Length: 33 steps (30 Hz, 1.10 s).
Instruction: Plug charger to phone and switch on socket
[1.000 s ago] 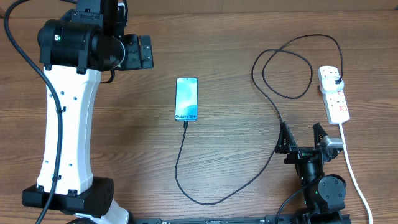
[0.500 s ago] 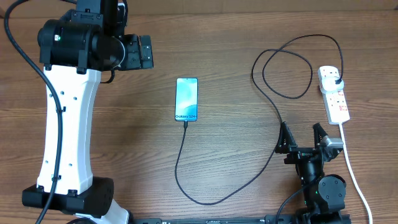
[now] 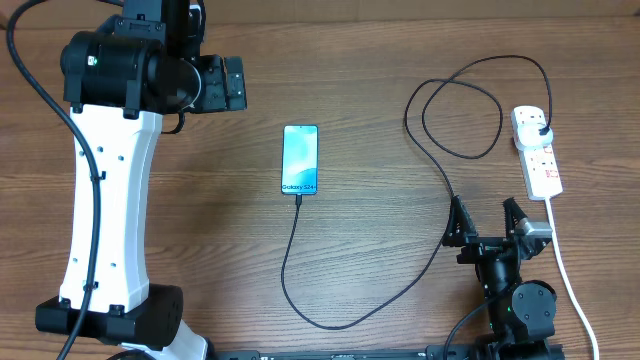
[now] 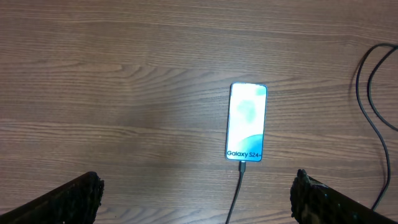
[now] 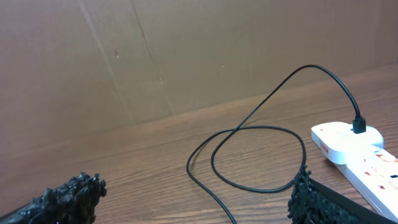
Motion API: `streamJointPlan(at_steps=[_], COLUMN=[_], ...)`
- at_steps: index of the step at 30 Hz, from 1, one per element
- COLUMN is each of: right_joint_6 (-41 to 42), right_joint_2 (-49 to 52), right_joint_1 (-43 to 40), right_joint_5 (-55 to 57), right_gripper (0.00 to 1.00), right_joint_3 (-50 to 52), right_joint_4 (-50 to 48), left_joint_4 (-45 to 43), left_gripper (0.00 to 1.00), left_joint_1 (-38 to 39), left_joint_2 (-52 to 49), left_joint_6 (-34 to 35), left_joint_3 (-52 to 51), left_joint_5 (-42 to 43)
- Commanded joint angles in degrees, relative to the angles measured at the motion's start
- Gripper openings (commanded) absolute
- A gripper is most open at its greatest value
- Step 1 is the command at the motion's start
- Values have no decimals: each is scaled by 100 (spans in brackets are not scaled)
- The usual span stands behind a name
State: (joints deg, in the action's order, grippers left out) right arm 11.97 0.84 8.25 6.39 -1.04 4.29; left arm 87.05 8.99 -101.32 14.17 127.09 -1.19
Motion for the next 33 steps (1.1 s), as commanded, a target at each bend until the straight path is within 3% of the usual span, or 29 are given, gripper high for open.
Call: streamJointPlan(at_steps=[1,17,33], right_joint_6=[-17,-17,-17], right_joint_2=[-68,-68,-68], right_joint_1=[-28,-28,-28], right_joint_5=[-7,-9,-9], right_gripper=[100,100,100], right_joint_3=[59,59,59], right_joint_4=[-17,-17,-17], left_joint_4=[-15,-24,-17], left_gripper=[100,100,99], left_joint_1=[2,4,2], left_joint_2=[7,0,2039], left_joint_6=[-68,-68,-70], left_joint_3=[-7,-68,-2481], left_joint_5=[-72,-72,-74])
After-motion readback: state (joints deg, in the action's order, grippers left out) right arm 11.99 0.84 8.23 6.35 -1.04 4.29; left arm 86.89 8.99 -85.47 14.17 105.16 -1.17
